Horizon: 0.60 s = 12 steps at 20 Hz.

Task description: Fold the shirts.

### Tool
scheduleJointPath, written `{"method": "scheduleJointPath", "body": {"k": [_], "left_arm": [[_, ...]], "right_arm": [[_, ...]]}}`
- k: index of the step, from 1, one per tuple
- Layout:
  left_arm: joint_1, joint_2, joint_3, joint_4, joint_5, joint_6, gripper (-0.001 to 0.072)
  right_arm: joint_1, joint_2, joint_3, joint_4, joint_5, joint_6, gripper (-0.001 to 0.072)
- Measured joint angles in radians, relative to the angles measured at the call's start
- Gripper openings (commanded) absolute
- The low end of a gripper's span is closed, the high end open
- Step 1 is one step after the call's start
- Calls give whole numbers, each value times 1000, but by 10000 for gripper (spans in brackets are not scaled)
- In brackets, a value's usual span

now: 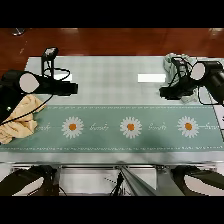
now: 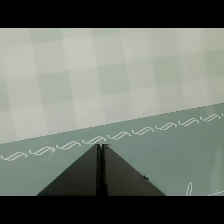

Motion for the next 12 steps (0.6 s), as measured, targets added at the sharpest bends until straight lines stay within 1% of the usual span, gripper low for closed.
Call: {"method": "scheduleJointPath", "body": {"k": [8,10,12], "left_arm": [[0,0,0,0,0,0,19],[0,0,0,0,0,0,19],[0,0,0,0,3,0,20]], "right_arm": [[0,0,0,0,-8,0,22],[0,0,0,-6,-36,0,23],[0,0,0,-34,-96,1,24]]}}
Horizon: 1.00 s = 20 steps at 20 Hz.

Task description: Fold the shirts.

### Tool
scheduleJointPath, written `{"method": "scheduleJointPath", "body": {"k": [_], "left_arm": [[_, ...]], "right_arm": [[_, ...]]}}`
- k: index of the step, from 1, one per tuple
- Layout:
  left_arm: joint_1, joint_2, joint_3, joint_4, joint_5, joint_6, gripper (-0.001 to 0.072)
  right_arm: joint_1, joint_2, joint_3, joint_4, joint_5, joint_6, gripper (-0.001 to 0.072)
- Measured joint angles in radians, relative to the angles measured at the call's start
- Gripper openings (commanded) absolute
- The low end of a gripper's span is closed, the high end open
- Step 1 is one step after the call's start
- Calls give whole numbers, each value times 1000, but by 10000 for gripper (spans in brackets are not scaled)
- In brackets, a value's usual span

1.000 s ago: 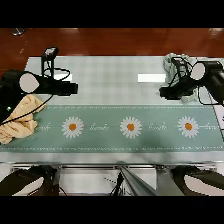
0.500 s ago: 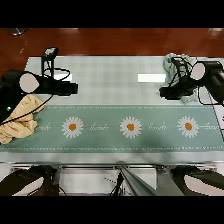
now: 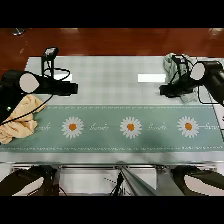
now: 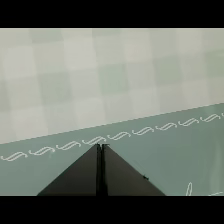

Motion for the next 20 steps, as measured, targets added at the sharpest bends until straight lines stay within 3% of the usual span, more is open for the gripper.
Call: {"method": "scheduleJointPath", "body": {"k": [1,2,3,4,5,9,12,15,20], "left_arm": [[0,0,0,0,5,0,20],[0,0,0,0,17,0,23],[0,0,0,0,25,0,173],[0,-3,-1,0,35,0,512],[0,-7,-1,0,52,0,705],[0,-29,-1,0,104,-3,703],[0,-43,-1,0,121,-6,703],[0,-55,-1,0,147,-9,703],[-2,-63,-1,0,251,-10,702]], "right_arm": [[0,-1,0,-12,-40,3,80],[0,-1,0,-24,-79,4,414],[0,-1,0,-49,-129,8,629],[0,-2,0,-90,-183,19,632],[0,-3,0,-141,-241,35,631],[-57,-25,1,-334,-505,168,621],[-161,-102,37,-364,-622,288,621],[-248,-223,134,-302,-630,306,621],[-332,-450,365,-130,-462,200,621]]}}
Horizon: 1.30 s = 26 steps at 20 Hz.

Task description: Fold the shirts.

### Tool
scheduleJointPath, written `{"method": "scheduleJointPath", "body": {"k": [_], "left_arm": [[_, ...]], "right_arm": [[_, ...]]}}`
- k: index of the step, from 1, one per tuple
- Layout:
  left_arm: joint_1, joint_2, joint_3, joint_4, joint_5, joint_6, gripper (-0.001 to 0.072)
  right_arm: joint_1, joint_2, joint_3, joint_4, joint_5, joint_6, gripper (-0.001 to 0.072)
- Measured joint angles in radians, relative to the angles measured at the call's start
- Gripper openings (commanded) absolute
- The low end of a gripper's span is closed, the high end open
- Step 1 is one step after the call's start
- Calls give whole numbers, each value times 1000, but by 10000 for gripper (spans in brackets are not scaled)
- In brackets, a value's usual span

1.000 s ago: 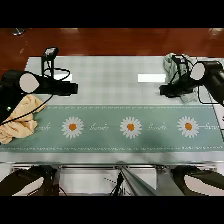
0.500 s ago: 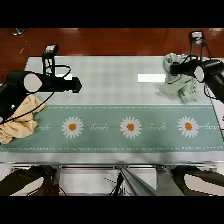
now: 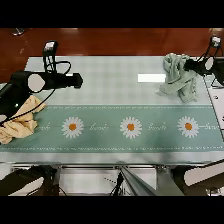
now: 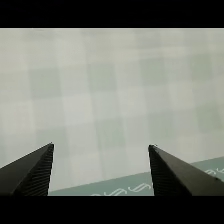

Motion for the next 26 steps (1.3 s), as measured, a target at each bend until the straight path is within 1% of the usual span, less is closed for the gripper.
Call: {"method": "scheduleJointPath", "body": {"k": [2,3,4,6,9,11,12,15,17,20,22,24,26], "left_arm": [[0,-3,0,0,44,-1,703],[0,-3,0,0,51,-2,703],[0,-4,0,0,64,-2,703],[0,-5,0,0,65,-2,703],[0,1,3,-8,40,-2,703],[8,18,19,-13,-31,5,703],[16,35,34,-14,-74,25,703],[51,133,77,-18,-176,88,703],[67,221,86,-43,-233,103,703],[47,348,25,-137,-312,114,702],[11,404,-48,-174,-320,117,703],[-26,431,-119,-200,-300,113,703],[-48,443,-182,-211,-253,109,702]], "right_arm": [[-14,-71,67,53,64,-37,619],[-19,-99,90,65,89,-49,581],[-23,-119,106,80,106,-57,484],[-26,-146,126,116,144,-78,17],[-29,-156,149,188,201,-141,22],[-30,-132,177,233,233,-184,23],[-31,-111,197,247,238,-203,22],[-34,-2,278,272,230,-257,22],[-32,92,327,296,216,-283,22],[-12,246,386,364,181,-343,22],[13,340,416,391,166,-383,22],[45,436,435,407,161,-413,22],[78,522,444,417,157,-435,22]]}}
